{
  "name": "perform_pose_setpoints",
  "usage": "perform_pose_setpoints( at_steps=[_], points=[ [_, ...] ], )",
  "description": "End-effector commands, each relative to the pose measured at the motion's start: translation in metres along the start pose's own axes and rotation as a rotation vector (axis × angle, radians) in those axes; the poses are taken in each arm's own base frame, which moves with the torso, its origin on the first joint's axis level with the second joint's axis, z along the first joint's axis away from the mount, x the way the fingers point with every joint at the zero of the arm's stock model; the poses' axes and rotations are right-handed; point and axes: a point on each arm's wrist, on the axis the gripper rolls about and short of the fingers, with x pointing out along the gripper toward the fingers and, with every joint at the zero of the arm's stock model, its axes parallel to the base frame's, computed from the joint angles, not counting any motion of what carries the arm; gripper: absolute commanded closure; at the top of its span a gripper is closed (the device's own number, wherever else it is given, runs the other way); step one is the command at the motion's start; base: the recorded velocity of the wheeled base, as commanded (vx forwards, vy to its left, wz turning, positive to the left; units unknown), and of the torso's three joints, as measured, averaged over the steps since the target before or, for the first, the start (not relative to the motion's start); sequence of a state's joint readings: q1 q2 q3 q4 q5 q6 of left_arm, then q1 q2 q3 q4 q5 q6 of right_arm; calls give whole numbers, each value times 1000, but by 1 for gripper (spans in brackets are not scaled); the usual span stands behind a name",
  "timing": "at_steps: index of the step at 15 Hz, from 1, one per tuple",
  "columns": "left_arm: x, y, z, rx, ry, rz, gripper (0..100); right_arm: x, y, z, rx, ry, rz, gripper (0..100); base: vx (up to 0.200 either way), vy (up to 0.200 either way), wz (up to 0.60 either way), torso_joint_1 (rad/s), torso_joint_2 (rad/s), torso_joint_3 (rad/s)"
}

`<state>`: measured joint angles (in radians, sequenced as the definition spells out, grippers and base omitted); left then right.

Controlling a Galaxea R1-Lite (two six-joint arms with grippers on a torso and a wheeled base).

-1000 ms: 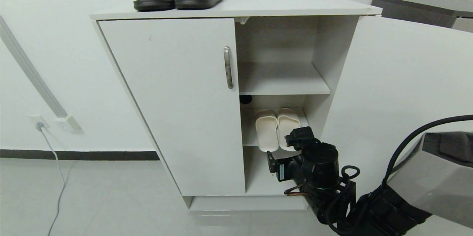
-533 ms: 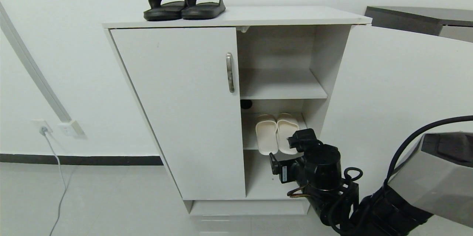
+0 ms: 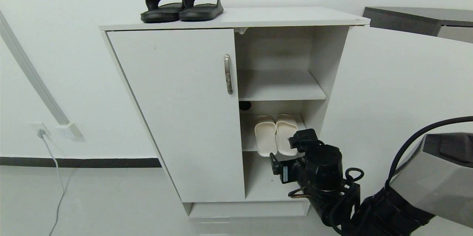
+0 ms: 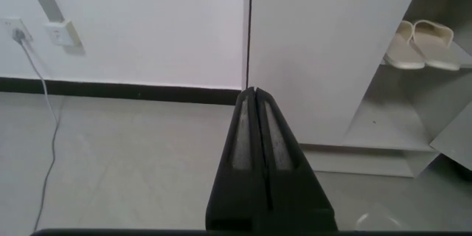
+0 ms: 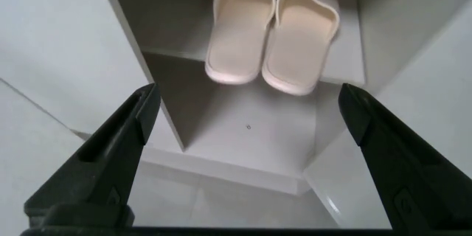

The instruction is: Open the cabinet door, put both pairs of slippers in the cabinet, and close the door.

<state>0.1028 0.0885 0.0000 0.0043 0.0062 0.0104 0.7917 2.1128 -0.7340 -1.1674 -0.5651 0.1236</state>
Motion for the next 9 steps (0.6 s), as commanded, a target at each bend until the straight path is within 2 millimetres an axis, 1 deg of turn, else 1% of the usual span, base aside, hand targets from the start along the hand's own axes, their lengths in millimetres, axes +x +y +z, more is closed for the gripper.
perform_pose_setpoints(
  at_steps=[1,6,9],
  points=[
    [0,0,0,-1,1,2,100,0,0,-2,-3,5,-2,0,0,200,0,7,2,7],
    [0,0,0,-4,1,2,100,-4,0,-3,-1,-3,7,0,0,200,0,7,1,1],
    [0,0,0,-4,1,2,100,-9,3,-4,1,-11,21,0,0,200,0,1,2,2]
  ],
)
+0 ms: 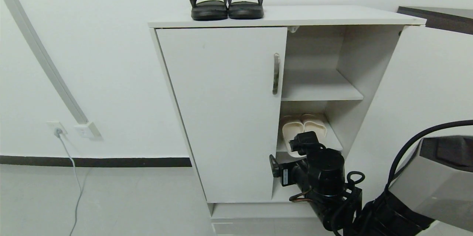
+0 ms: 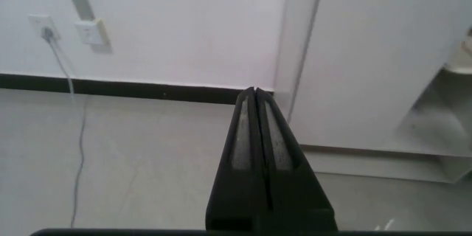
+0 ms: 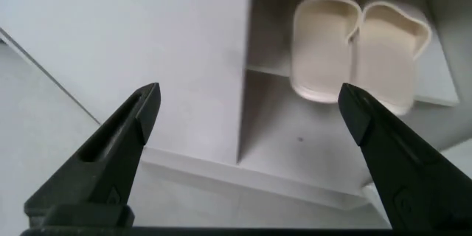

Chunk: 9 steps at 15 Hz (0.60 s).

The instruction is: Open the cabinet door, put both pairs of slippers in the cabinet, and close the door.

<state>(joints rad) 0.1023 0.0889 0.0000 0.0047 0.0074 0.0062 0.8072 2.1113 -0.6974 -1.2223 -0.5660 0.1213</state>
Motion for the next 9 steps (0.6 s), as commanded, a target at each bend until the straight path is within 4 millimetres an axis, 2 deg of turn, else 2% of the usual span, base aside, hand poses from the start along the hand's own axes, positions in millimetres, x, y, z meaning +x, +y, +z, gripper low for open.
perform_pose_setpoints(
  at_steps=[1,6,9],
  points=[
    [0,0,0,0,1,1,100,-2,1,-1,-4,3,5,0,0,200,0,-7,2,2],
    [0,0,0,-2,0,1,100,-3,1,-2,-7,-1,7,0,0,200,0,3,3,2],
    [0,0,0,-2,-2,2,100,-4,1,-2,-6,-3,11,0,0,0,0,0,0,0]
  ],
)
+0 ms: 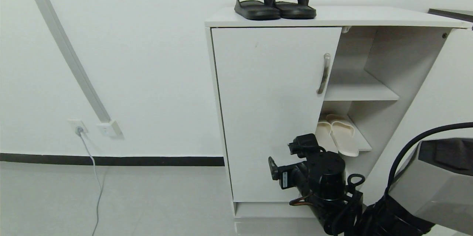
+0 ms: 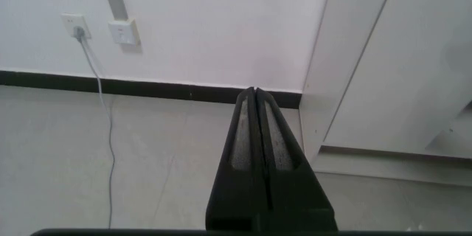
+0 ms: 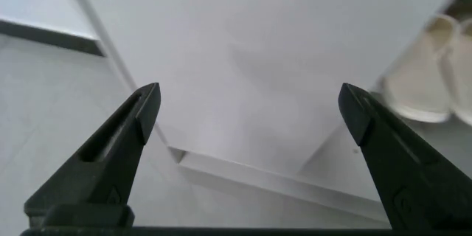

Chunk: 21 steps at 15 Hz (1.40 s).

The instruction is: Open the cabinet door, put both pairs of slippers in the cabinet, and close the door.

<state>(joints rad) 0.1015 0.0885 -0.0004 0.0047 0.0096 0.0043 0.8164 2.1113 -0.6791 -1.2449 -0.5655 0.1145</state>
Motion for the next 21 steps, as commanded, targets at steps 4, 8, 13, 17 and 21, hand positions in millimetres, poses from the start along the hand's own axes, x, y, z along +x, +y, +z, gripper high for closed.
perform_pose_setpoints(
  at_steps=[4,8,13,17,21],
  points=[
    [0,0,0,0,1,2,100,-2,1,2,20,-32,17,0,0,0,0,0,0,0],
    [0,0,0,0,1,2,100,-4,1,-3,5,-13,45,0,0,0,0,0,0,0],
    [0,0,0,0,-1,2,100,-7,3,-3,10,-25,57,0,0,0,0,0,0,0],
    [0,0,0,3,1,-1,100,-7,2,-3,11,-24,56,0,0,0,0,19,-233,-257],
    [0,0,0,3,1,-1,100,-6,2,-2,10,-27,53,0,0,0,0,61,-447,-355]
  ],
)
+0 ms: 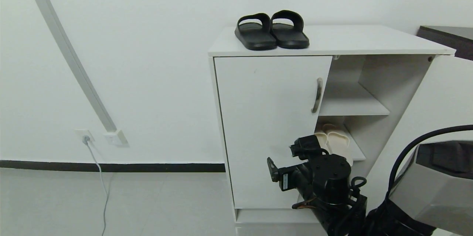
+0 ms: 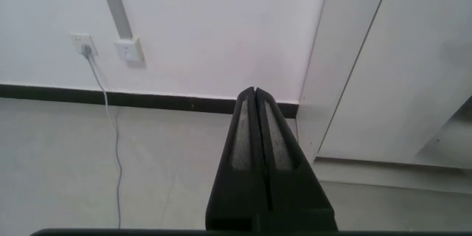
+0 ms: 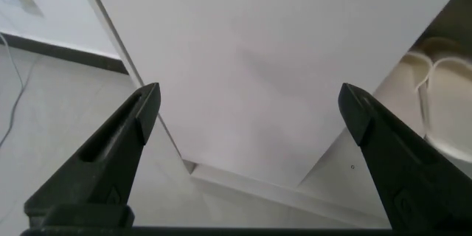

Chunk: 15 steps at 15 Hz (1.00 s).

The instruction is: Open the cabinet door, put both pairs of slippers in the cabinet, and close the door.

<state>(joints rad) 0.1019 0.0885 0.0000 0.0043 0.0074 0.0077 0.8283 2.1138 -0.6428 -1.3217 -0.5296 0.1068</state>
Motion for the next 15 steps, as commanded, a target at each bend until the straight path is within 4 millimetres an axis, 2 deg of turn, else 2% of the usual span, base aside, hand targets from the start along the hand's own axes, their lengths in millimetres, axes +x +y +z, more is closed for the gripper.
perform_pose_setpoints(
  at_steps=[1,8,15],
  points=[
    [0,0,0,0,1,1,100,-1,-1,3,-2,-8,0,0,0,0,0,100,-452,-359],
    [0,0,0,0,1,1,100,-1,-2,3,-4,-7,-2,0,0,0,0,136,-465,-333],
    [0,0,0,0,1,1,100,-2,-1,5,-4,-12,0,0,0,0,0,189,-505,-319]
  ],
)
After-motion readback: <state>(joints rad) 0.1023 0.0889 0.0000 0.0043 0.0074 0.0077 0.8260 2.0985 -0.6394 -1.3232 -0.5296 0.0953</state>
